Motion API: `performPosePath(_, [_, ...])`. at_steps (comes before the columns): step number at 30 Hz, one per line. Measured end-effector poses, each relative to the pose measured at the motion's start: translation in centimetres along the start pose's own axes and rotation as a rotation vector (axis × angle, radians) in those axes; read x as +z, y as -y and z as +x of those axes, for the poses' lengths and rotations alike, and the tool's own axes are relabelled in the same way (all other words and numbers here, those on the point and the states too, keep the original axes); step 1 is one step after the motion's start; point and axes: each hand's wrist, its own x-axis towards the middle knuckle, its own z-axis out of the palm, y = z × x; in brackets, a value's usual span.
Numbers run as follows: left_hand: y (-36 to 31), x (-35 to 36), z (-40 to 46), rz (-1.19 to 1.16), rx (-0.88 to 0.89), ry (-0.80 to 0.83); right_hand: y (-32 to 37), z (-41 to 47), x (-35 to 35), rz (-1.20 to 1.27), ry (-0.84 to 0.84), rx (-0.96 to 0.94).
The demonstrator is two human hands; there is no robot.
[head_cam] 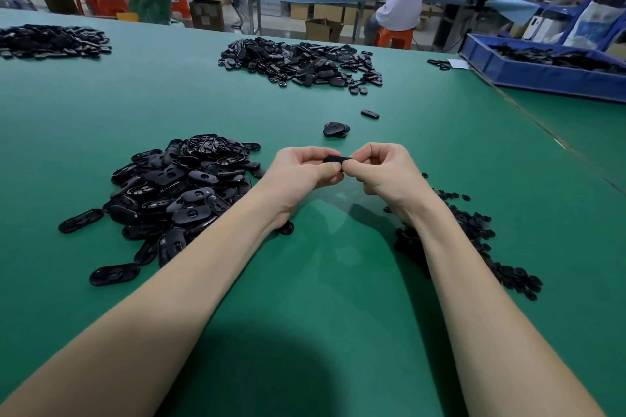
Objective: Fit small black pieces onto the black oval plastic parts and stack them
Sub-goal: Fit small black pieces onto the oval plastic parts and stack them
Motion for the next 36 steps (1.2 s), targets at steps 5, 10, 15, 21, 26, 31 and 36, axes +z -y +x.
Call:
performPosePath(5, [0.0, -0.2, 0.0, 0.012, 0.054, 0.031, -0.2, 0.0, -0.3, 0.045, 0.017, -0.023])
performPosePath(10, [-0.1, -1.1, 0.2, 0.51, 0.285, 0.012, -0.5, 0.4, -1.8, 0.101, 0.044, 0.08])
performPosePath(15, [0.3, -1.5, 0.6, 0.835, 0.452, -0.084, -0.3, 0.4, -2.2, -0.082, -0.009, 0.071])
performPosePath(21, [-0.4, -1.1, 5.6, 0.793, 0.366, -0.242, -0.8, 0.6, -1.8, -0.177, -0.006, 0.085])
performPosePath(26, [-1.4, 0.7, 12.0, 0.692, 0.224, -0.298, -1.3, 0.8, -1.7, -0.197, 0.03, 0.089])
performPosePath(31, [-0.8, 1.4, 15.1, 0.713, 0.033, -0.32, -1.4, 0.8, -2.0, -0.203, 0.053, 0.096])
performPosePath(36, [-1.1, 1.1, 14.9, 0.665, -0.008, -0.295, -1.4, 0.7, -2.1, -0.235, 0.072, 0.094])
